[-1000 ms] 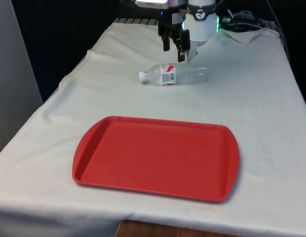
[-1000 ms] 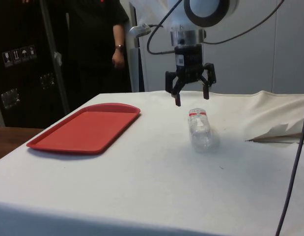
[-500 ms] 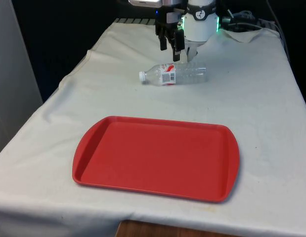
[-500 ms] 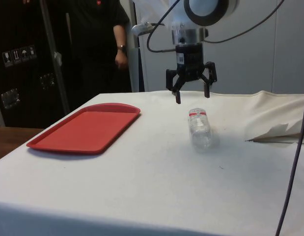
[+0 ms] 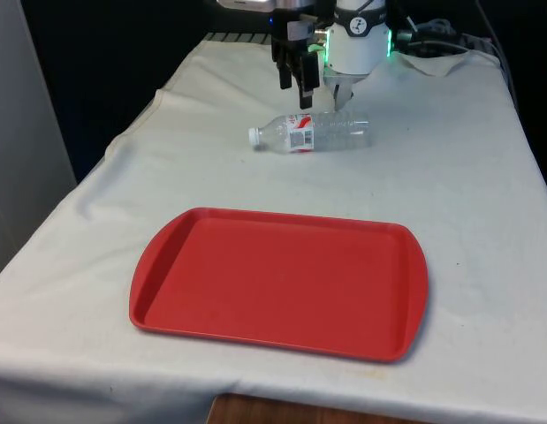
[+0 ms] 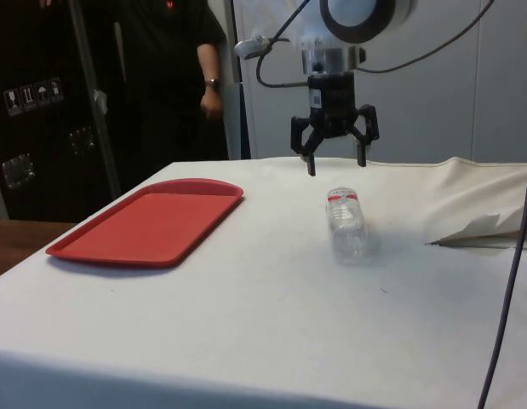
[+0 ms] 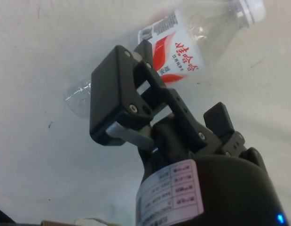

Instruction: Place the bottle upright on the tray.

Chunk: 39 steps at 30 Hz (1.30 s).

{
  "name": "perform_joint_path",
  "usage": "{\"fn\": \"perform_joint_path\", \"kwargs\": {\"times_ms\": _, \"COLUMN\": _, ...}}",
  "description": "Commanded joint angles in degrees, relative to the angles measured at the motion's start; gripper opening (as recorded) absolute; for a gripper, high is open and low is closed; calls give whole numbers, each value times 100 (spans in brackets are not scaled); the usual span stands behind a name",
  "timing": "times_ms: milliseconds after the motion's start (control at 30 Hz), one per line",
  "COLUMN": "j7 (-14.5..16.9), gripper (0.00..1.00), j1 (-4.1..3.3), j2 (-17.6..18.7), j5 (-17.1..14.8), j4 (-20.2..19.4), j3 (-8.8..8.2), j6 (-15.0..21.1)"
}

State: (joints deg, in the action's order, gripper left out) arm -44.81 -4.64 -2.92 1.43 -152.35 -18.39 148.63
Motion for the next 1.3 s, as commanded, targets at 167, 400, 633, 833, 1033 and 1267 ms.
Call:
{"fn": "perform_joint_path", "kwargs": {"times_ms": 167, "j7": 115, "gripper": 100, "j1": -11, "j2": -29, "j5": -258, "j4": 0, "j3": -92, "j6": -23}}
{"fn": "perform_joint_path", "kwargs": {"times_ms": 400, "j7": 315, "gripper": 100, "j1": -17, "j2": -52, "j5": -619, "j4": 0, "j3": -120, "j6": -63}}
{"fn": "perform_joint_path", "kwargs": {"times_ms": 633, "j7": 481, "gripper": 100, "j1": 6, "j2": 0, "j5": -882, "j4": 11, "j3": -149, "j6": -57}}
{"fn": "perform_joint_path", "kwargs": {"times_ms": 833, "j7": 802, "gripper": 100, "j1": -29, "j2": 57, "j5": -1329, "j4": 63, "j3": -178, "j6": -183}}
{"fn": "perform_joint_path", "kwargs": {"times_ms": 1033, "j7": 934, "gripper": 100, "j1": -29, "j2": 286, "j5": -1541, "j4": 206, "j3": -138, "j6": -264}}
{"fn": "perform_joint_path", "kwargs": {"times_ms": 1267, "j7": 997, "gripper": 100, "j1": -11, "j2": 561, "j5": -1633, "j4": 424, "j3": -166, "j6": -378}}
